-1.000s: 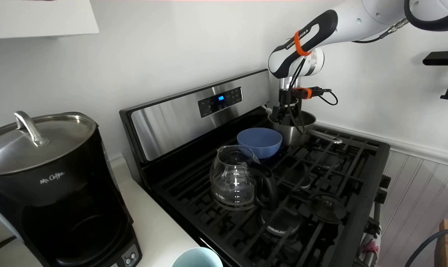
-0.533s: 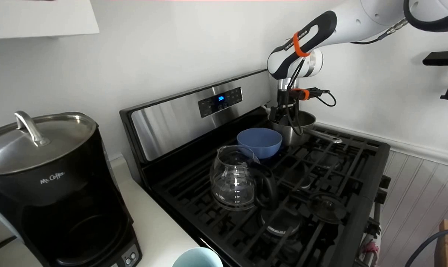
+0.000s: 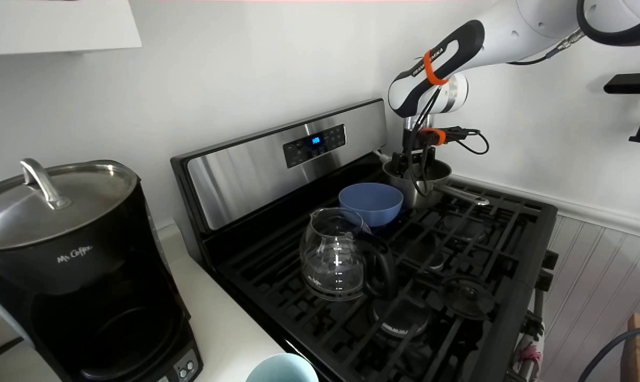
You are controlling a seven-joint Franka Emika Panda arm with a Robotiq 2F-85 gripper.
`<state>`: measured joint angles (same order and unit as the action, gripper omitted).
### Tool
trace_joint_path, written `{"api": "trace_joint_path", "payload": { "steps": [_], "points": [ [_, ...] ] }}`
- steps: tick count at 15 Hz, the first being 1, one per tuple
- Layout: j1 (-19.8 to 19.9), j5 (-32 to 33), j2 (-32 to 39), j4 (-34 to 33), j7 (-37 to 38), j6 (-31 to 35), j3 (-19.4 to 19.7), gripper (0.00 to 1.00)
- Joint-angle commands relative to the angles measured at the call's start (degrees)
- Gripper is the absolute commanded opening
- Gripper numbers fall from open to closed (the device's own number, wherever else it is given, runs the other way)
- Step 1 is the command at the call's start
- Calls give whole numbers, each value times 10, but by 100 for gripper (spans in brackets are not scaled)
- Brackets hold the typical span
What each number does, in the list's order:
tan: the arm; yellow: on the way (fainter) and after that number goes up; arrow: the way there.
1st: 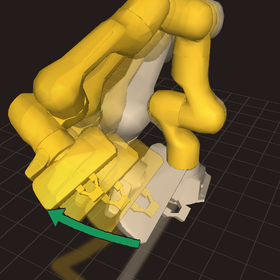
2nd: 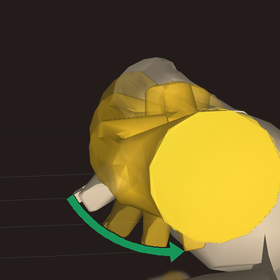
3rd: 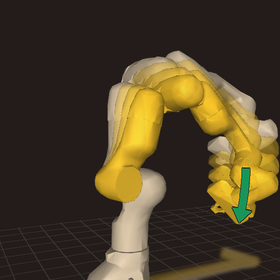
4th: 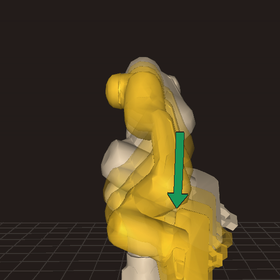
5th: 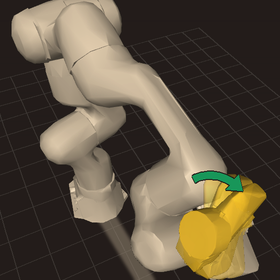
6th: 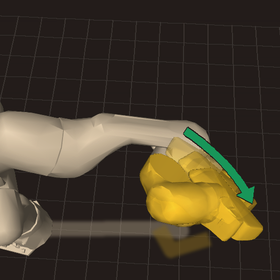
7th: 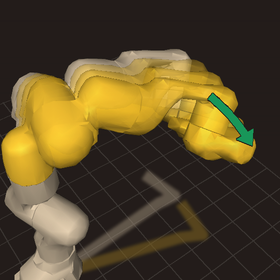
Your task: Pick up the yellow rectangular block from the silver pot and put it on the hob of the stove
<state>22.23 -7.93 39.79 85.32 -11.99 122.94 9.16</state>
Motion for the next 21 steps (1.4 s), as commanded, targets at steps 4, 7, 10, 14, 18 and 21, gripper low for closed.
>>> {"api": "trace_joint_path", "payload": {
  "steps": [4,7,10,14,18,21],
  "points": [
    [0,2,-8,17,39,21,5,100],
    [-9,7,-12,25,53,34,6,100],
    [-20,13,-17,37,63,59,7,100],
    [-29,12,-17,51,76,97,6,100],
    [-30,7,-18,62,85,130,4,100],
    [-31,9,-20,69,89,139,5,100]
  ]
}}
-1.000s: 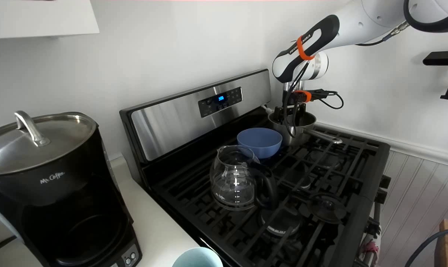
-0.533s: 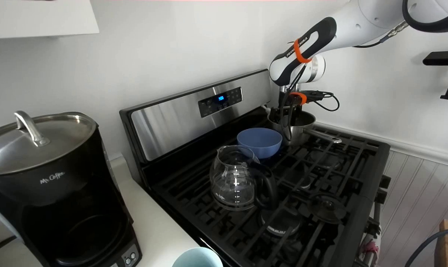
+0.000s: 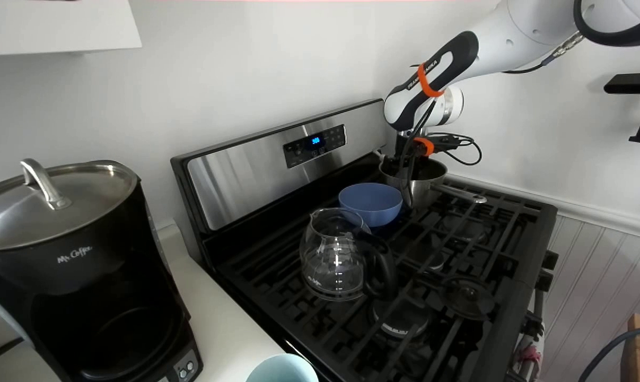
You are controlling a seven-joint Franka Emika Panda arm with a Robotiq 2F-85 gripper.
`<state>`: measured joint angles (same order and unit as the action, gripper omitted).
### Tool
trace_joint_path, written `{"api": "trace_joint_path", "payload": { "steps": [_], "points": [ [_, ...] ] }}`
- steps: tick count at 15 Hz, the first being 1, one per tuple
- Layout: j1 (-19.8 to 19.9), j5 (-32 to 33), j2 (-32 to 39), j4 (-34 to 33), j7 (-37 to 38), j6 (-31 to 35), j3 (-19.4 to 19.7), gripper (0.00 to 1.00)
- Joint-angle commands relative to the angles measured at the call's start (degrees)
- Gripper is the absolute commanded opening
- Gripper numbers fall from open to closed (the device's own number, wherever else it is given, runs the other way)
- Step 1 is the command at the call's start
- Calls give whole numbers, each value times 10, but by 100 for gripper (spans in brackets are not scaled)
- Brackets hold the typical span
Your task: Pick up the yellow rectangular block from the silver pot and put it on the hob of the stove
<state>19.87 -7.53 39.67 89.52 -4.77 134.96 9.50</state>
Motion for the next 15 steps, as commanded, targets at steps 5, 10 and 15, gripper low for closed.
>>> {"api": "trace_joint_path", "payload": {
  "steps": [5,10,15],
  "points": [
    [-11,18,-24,35,7,1,3,100],
    [-14,25,-26,41,6,3,2,59],
    [-17,24,-29,43,6,4,2,42]
  ]
}}
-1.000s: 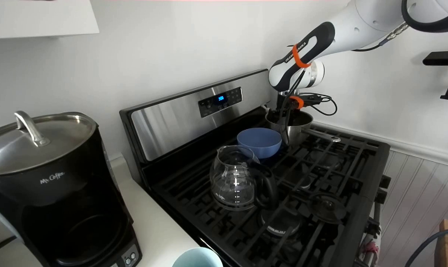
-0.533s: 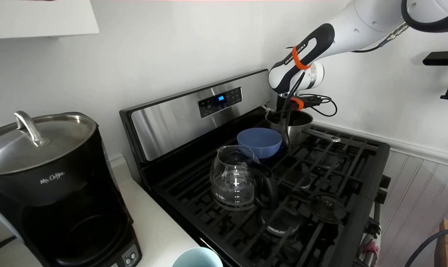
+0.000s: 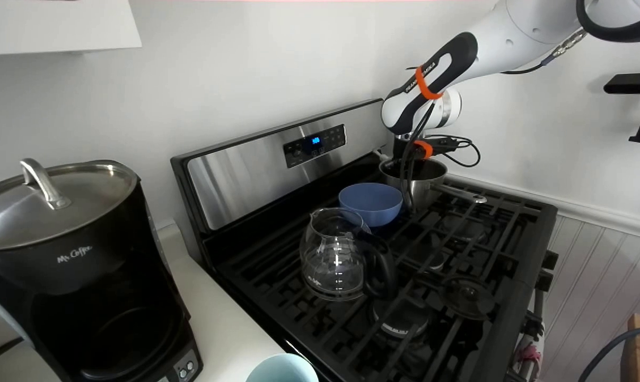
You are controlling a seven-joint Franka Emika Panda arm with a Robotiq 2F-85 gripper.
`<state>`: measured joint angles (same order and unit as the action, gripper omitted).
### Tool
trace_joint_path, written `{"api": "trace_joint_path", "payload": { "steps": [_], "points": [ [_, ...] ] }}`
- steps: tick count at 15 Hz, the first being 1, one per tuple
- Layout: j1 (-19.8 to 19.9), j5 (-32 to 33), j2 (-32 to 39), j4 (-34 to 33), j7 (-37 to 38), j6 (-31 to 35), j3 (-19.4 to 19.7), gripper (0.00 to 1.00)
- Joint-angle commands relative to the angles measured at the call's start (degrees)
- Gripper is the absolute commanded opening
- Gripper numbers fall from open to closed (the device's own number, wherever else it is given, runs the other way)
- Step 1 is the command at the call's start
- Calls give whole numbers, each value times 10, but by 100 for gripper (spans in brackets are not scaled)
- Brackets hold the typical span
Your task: Pick up the yellow rectangular block from the silver pot and put it on the hob of the stove
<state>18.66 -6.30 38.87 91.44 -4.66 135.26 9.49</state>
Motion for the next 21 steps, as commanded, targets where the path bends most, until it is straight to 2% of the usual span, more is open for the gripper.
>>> {"api": "trace_joint_path", "payload": {
  "steps": [1,3,4,5,6,9,14,20,21],
  "points": [
    [-5,12,-21,24,5,1,3,44],
    [-6,12,-22,25,5,2,3,34],
    [-6,13,-22,24,6,1,3,22],
    [-6,13,-22,24,6,1,3,24],
    [-6,13,-22,25,6,2,3,8],
    [-9,15,-32,39,7,13,5,8],
    [-8,27,-86,106,-13,32,5,8],
    [22,11,-170,193,-160,35,-22,8],
    [17,13,-175,198,-149,35,-15,8]
  ]
}}
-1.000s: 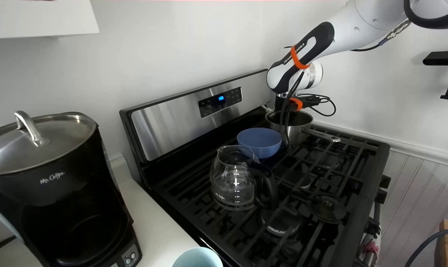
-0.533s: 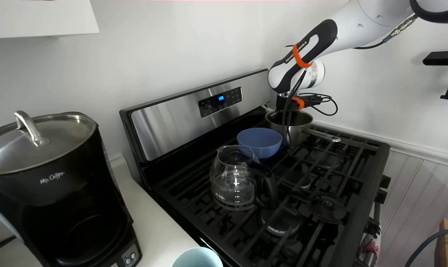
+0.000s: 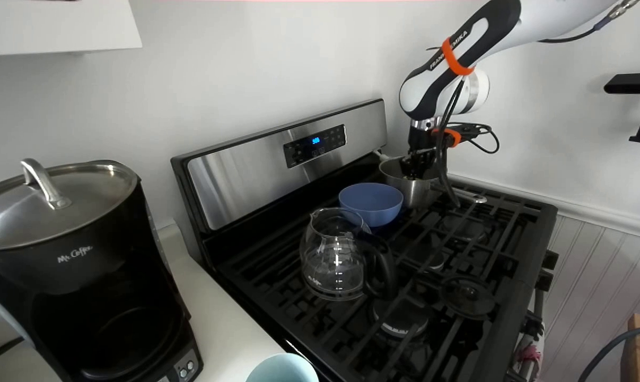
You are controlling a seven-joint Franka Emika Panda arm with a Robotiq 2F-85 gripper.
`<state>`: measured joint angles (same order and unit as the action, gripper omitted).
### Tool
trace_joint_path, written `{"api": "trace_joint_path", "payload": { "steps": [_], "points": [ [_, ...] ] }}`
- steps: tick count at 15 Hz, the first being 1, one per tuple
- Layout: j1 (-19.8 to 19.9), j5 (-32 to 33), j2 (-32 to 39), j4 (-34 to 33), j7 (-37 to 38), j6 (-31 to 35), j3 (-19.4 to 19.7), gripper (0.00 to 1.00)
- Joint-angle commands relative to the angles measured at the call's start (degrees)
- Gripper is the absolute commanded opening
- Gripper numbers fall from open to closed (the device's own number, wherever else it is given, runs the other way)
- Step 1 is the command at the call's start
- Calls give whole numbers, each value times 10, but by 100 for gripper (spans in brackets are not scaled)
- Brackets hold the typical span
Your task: Pick up the yellow rectangular block from the silver pot and put it on the hob of the stove
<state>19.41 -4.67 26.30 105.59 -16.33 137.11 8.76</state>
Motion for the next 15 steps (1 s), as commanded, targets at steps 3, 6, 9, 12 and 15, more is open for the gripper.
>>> {"api": "trace_joint_path", "payload": {
  "steps": [3,6,9,12,15],
  "points": [
    [-4,19,-58,69,-18,8,8,8],
    [-22,71,-52,63,18,-21,30,8],
    [-32,106,-44,52,62,-69,42,8],
    [-34,116,-45,51,77,-106,44,8],
    [-32,108,-45,51,76,-102,41,8]
  ]
}}
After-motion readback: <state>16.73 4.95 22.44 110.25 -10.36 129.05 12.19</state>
